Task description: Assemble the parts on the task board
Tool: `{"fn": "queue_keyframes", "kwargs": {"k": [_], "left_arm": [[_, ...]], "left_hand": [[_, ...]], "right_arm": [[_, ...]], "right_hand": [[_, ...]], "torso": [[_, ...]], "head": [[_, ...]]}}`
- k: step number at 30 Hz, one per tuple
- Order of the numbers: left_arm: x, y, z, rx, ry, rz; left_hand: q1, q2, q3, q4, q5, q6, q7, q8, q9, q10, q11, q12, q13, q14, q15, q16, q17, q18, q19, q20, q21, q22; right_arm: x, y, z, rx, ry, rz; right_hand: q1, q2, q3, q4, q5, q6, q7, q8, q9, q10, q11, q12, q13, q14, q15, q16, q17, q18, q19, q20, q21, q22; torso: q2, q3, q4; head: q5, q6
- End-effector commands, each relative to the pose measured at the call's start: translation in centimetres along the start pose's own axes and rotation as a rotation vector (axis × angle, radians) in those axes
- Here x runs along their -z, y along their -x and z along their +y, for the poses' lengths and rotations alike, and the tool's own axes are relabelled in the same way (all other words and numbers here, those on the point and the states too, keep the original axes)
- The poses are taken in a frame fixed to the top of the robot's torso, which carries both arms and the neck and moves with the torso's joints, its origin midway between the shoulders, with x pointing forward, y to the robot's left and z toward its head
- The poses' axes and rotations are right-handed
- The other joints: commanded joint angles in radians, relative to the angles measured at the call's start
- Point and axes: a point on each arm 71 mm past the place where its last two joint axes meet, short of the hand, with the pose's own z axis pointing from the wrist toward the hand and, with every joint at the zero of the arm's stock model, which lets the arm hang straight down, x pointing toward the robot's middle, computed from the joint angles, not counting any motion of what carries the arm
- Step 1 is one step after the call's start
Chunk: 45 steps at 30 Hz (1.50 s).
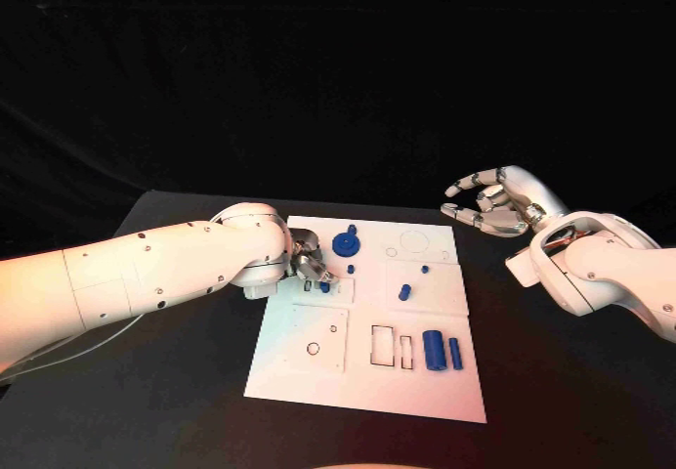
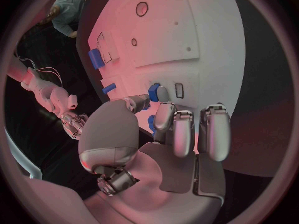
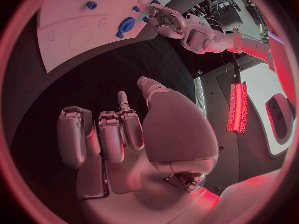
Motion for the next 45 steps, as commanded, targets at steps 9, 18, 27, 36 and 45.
{"fn": "queue_keyframes", "kwargs": {"k": [9, 18, 27, 36, 45], "left_arm": [[0.0, -0.8, -0.1, -0.016, -0.005, 0.044], [0.1, -0.8, 0.0, -0.015, -0.006, 0.042], [0.5, -0.3, 0.4, 0.006, -0.008, 0.004], [1.9, 1.7, 0.1, 0.027, -0.031, -0.068], [3.4, 5.2, 0.5, 0.009, -0.019, -0.107]], "left_hand": [[-0.004, -0.014, -0.041, 0.005, -0.004, 0.007, 0.001, -0.007, 0.003, 0.010, -0.001, 0.008, 0.006, 0.106, -0.005, 0.004, 0.263, -0.013, 0.020, -0.005, 0.005, 0.077], [-0.001, -0.018, -0.070, 0.010, -0.003, 0.009, 0.000, -0.009, 0.004, 0.009, -0.002, 0.007, 0.006, 0.106, -0.006, 0.004, 0.263, -0.013, 0.020, -0.005, 0.005, 0.078], [-0.012, -0.014, -0.124, 0.017, -0.003, 0.009, 0.001, -0.013, 0.004, 0.006, -0.001, 0.003, 0.001, 0.106, -0.005, 0.004, 0.263, -0.013, 0.019, -0.006, 0.003, 0.075], [-0.041, -0.002, -0.180, 0.019, -0.002, 0.008, 0.001, -0.018, 0.005, 0.001, -0.001, -0.003, -0.006, 0.106, -0.005, 0.004, 0.263, -0.012, 0.018, -0.007, 0.001, 0.072], [-0.034, 0.004, -0.220, 0.017, 0.000, -0.018, 0.009, -0.036, 0.001, -0.027, 0.005, -0.038, -0.044, 0.106, -0.001, 0.004, 0.263, -0.010, 0.014, -0.005, -0.003, 0.065]], "right_arm": [[0.0, -0.1, 0.1, 0.008, 0.016, 0.005], [0.0, -0.1, 0.1, 0.008, 0.016, 0.004], [0.0, 0.0, 0.0, 0.009, 0.015, 0.000], [-0.1, 0.2, -0.3, 0.014, 0.007, -0.010], [-0.2, 0.4, -0.5, 0.017, 0.000, -0.019]], "right_hand": [[-0.009, -0.001, -0.001, 0.007, 0.005, -0.004, -0.006, 0.004, 0.001, -0.001, -0.007, 0.003, 0.132, 0.102, -0.006, 0.003, 0.255, 0.020, 0.002, -0.007, -0.004, 0.136], [-0.009, -0.001, -0.001, 0.007, 0.005, -0.004, -0.006, 0.004, 0.001, -0.001, -0.007, 0.003, 0.132, 0.102, -0.006, 0.003, 0.255, 0.020, 0.002, -0.007, -0.004, 0.136], [-0.011, -0.001, -0.002, 0.009, 0.004, -0.004, -0.006, 0.005, 0.001, -0.001, -0.007, 0.003, 0.132, 0.102, -0.006, 0.003, 0.255, 0.020, 0.002, -0.007, -0.004, 0.136], [-0.015, -0.001, -0.004, 0.013, 0.000, -0.006, -0.006, 0.006, 0.001, -0.002, -0.007, 0.002, 0.130, 0.102, -0.006, 0.003, 0.253, 0.020, 0.001, -0.007, -0.006, 0.135], [-0.016, -0.002, -0.005, 0.014, -0.001, -0.006, -0.006, 0.006, 0.001, -0.003, -0.007, 0.001, 0.129, 0.102, -0.006, 0.003, 0.253, 0.020, 0.001, -0.007, -0.007, 0.135]], "torso": [[0.001, 0.0002, -0.0005], [0.000, 0.0006, -0.0007], [0.000, 0.0008, -0.0005], [0.000, -0.0006, -0.0019], [0.001, 0.0006, -0.0005]], "head": [[0.002, -0.003], [0.003, -0.002], [0.003, 0.003], [0.004, 0.007], [0.002, 0.003]]}}
